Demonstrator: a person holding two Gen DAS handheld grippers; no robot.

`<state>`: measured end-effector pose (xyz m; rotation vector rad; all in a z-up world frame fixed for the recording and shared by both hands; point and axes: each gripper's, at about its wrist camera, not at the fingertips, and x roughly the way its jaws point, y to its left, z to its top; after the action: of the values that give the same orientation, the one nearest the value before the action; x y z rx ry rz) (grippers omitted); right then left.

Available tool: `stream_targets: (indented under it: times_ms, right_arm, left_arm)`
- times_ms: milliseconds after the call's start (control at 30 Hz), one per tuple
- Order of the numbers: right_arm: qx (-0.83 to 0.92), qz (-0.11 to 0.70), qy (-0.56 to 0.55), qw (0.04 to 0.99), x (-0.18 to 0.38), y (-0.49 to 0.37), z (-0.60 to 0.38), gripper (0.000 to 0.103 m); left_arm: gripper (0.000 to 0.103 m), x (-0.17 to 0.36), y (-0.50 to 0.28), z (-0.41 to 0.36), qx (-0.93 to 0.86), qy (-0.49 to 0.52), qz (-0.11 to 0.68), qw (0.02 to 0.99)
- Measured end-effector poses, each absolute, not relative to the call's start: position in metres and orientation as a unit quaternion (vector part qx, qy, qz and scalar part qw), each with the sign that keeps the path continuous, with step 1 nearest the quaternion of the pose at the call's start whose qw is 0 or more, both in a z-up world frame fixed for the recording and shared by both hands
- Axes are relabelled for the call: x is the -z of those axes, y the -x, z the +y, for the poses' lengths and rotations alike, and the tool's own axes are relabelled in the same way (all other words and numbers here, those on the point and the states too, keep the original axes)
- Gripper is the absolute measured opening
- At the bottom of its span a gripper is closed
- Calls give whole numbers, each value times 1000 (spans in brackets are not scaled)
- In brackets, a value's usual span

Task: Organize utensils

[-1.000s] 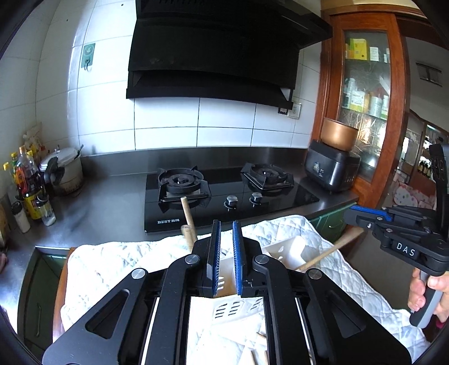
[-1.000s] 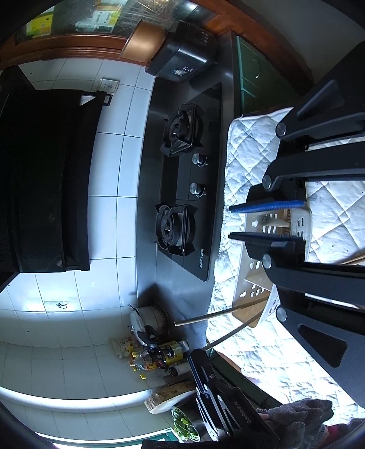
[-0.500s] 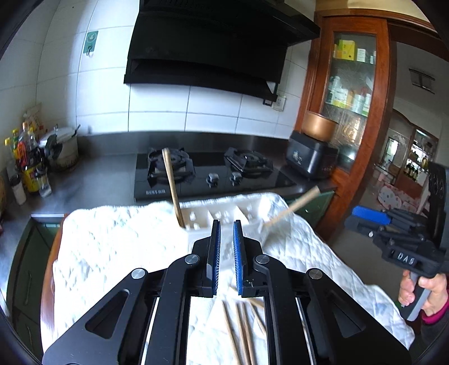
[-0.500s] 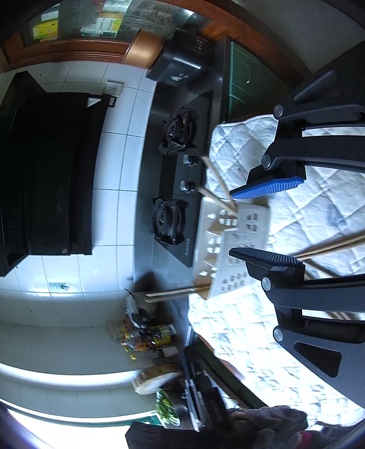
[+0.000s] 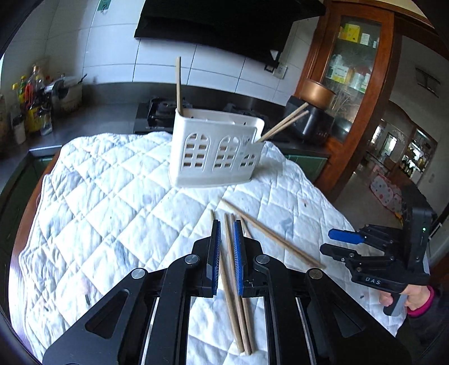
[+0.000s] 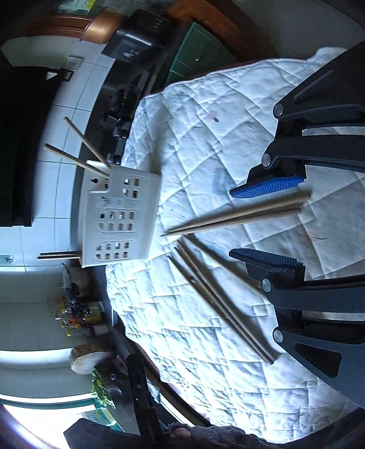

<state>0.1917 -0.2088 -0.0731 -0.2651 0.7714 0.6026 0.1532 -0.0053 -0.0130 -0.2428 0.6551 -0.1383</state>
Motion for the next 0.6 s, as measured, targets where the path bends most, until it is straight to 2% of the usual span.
stream_targets:
  times_ms: [133,200,533,600]
  right_arm:
    - [-291,387,131,865,95,-191,-210,33]
    - [-294,394,131,861,100,-190,-208,29]
    - [-286,404,154,855,114,-198,-202,27]
    - [-286,409,153,853,117,-200,-202,23]
  left_arm:
    - [10,36,-142,-1,55,123,342,930]
    - [10,46,-136,2,54,130,352,925]
    - [10,76,-117,-6,67,139,385,910]
    - [10,78,-113,-9,73,139,387,908]
